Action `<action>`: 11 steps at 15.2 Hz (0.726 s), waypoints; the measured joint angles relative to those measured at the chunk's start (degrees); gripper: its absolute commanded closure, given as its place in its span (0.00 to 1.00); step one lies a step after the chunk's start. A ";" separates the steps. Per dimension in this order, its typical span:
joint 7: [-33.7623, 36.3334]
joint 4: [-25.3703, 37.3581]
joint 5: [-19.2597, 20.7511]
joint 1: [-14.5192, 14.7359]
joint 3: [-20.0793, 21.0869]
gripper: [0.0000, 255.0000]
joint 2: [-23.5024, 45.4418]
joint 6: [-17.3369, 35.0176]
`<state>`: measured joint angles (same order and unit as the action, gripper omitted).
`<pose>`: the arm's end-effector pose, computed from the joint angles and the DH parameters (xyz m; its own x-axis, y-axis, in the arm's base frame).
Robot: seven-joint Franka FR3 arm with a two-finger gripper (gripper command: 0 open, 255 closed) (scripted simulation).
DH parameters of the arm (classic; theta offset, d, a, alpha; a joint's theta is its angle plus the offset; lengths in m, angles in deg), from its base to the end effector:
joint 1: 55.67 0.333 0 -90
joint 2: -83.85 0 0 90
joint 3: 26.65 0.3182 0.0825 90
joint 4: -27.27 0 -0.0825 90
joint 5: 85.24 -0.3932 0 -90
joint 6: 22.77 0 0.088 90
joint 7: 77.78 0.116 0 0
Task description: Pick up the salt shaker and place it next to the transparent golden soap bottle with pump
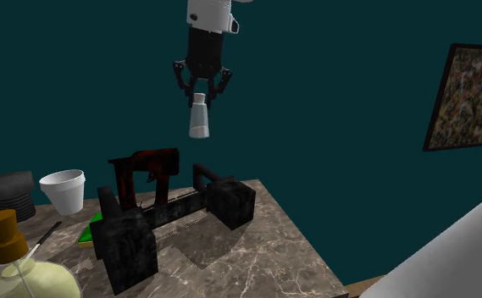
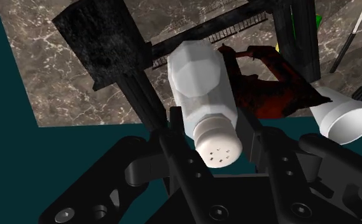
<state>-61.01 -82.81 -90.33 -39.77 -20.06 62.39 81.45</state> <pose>0.4257 0.1959 0.6619 0.9679 0.0699 0.2416 0.1017 -0.9873 -0.1217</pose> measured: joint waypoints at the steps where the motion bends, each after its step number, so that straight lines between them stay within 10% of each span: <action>1: 1.42 -0.29 -0.06 0.44 1.01 1.00 -0.75 -0.35; 11: 13.39 -7.16 -2.43 4.43 10.01 1.00 -9.58 -1.26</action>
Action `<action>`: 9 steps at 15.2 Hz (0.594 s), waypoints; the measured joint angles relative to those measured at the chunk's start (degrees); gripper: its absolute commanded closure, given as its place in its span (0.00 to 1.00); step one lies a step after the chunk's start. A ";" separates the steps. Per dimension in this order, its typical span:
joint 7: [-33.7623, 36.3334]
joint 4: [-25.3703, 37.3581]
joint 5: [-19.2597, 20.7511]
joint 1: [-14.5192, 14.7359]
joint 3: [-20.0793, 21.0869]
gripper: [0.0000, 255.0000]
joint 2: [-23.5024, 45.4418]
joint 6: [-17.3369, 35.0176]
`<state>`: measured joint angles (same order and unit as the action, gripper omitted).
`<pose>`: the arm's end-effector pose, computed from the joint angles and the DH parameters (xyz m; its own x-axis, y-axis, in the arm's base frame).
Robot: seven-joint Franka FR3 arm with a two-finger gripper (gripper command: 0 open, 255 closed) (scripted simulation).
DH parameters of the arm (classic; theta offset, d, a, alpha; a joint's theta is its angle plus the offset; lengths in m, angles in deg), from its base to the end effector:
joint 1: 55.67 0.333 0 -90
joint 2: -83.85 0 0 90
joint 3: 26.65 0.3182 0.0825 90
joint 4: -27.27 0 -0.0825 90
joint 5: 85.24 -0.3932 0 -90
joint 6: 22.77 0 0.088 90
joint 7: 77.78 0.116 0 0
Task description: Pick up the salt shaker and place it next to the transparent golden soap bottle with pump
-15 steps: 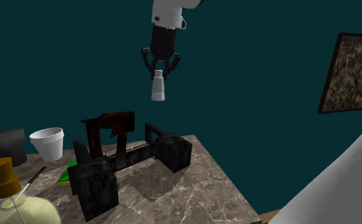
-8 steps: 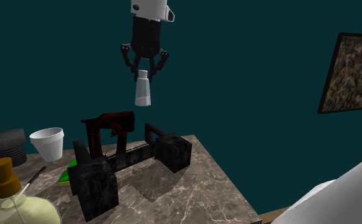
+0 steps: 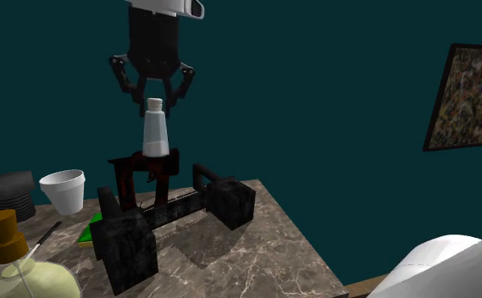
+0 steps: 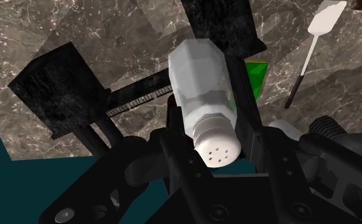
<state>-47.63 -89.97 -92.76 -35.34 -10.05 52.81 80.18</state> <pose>0.3087 0.2874 0.6585 0.9678 0.0697 0.2417 0.1013 -0.9875 -0.1210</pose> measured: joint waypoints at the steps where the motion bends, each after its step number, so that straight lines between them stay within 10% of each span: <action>1: 1.02 0.05 -0.20 0.29 0.79 1.00 -0.31 -0.24; 9: 11.77 0.39 -2.61 3.04 9.63 1.00 -2.65 -1.69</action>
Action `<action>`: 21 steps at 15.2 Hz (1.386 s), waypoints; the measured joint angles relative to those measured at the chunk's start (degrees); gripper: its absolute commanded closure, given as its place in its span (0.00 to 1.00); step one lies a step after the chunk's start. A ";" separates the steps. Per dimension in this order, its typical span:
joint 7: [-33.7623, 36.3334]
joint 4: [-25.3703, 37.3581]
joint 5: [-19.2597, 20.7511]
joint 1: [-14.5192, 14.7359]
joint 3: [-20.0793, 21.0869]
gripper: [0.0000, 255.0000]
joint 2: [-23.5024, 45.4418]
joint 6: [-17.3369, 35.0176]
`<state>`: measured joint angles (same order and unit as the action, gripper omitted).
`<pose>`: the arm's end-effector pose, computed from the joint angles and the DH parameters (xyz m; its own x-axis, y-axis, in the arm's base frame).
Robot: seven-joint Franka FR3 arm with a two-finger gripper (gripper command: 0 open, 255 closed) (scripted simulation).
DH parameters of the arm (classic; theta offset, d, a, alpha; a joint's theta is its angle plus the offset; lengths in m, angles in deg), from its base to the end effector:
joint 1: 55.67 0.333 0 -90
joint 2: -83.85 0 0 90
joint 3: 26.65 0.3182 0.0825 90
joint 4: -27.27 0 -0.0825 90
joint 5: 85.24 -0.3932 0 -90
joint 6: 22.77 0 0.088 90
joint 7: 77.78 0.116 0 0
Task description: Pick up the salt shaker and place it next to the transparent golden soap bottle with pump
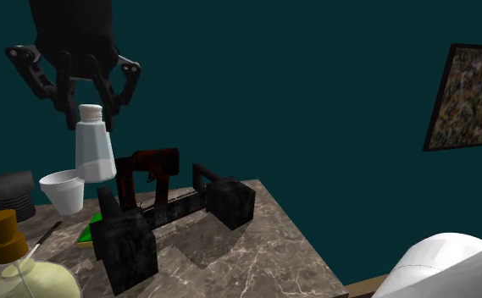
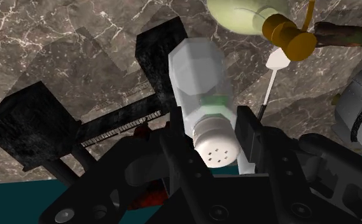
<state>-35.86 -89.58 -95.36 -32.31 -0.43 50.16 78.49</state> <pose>0.2151 0.3621 0.6567 0.9678 0.0693 0.2420 0.1010 -0.9874 -0.1214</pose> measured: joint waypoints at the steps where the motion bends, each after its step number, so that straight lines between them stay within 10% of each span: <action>1: 0.58 0.03 -0.14 0.16 0.46 1.00 -0.16 -0.13; 21: 0.88 -16.64 -2.73 1.95 2.98 1.00 -3.01 13.82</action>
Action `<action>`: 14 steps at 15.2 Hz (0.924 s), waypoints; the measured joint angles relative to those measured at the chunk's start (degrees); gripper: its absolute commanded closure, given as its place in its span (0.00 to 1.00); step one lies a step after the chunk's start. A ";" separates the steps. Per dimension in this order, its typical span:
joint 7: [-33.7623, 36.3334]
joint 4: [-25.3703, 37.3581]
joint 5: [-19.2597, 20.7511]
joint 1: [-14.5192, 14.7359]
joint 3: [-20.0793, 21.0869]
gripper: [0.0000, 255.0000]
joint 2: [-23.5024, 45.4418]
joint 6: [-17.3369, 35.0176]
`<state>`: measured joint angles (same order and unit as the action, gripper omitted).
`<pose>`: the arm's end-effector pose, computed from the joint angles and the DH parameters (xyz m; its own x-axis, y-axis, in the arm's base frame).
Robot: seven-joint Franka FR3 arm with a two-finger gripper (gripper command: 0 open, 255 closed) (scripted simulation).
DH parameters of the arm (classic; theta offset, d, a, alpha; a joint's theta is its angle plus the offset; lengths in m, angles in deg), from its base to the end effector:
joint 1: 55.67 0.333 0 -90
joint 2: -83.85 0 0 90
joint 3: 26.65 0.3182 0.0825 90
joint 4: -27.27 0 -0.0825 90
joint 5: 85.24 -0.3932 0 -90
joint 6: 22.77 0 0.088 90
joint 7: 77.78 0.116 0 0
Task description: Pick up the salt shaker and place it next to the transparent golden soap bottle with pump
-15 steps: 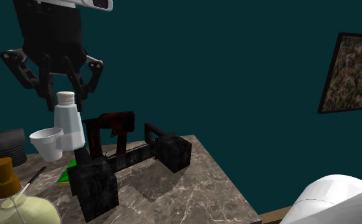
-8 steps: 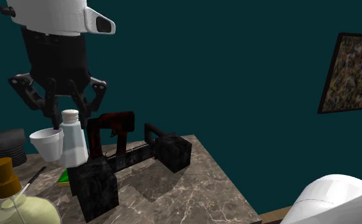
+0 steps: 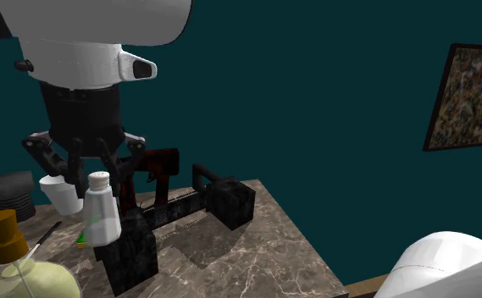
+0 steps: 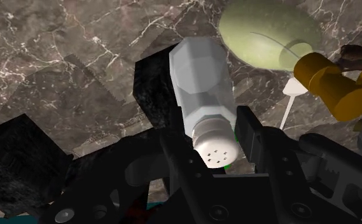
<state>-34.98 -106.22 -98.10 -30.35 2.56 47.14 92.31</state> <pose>0.2051 0.3667 0.5518 0.9680 0.0683 0.2413 0.0999 -0.9876 -0.1212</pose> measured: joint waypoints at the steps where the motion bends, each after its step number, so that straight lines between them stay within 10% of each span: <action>1: 0.01 -0.89 -0.17 0.13 0.15 1.00 -0.15 0.74; 14: 0.36 -9.73 -1.59 0.63 2.76 1.00 1.33 11.06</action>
<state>-34.62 -115.96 -99.69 -29.73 5.32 48.48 103.37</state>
